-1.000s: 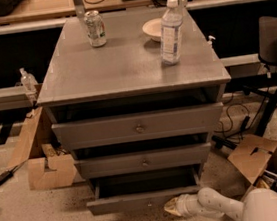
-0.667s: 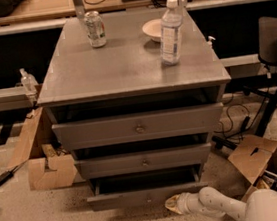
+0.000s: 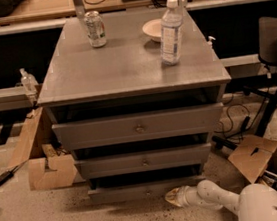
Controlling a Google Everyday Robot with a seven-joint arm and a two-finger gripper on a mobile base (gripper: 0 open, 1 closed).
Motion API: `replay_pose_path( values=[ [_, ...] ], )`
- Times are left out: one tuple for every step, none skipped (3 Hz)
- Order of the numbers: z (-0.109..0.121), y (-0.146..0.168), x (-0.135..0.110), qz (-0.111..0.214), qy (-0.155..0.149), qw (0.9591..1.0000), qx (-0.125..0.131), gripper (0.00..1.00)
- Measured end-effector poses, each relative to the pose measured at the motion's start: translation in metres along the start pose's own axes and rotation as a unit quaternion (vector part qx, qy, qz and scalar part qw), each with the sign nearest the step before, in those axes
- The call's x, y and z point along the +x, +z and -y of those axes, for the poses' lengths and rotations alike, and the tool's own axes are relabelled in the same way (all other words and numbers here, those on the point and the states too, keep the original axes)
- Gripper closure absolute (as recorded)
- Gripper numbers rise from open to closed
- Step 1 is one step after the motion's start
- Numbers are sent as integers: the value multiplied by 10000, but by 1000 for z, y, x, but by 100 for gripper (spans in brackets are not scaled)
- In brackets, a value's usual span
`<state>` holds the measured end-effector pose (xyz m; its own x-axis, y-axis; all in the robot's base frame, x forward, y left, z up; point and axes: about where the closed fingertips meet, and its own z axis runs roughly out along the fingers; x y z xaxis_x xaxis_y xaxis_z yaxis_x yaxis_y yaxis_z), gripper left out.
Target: Close bottom drawer
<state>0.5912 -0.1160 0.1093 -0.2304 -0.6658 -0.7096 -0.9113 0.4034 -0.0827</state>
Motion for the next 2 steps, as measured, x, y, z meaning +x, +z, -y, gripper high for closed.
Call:
replay_pose_path(
  values=[
    [42,-5,0,-184,94,9995,245,100],
    [42,-5,0,-184,94,9995,245,100]
  ],
)
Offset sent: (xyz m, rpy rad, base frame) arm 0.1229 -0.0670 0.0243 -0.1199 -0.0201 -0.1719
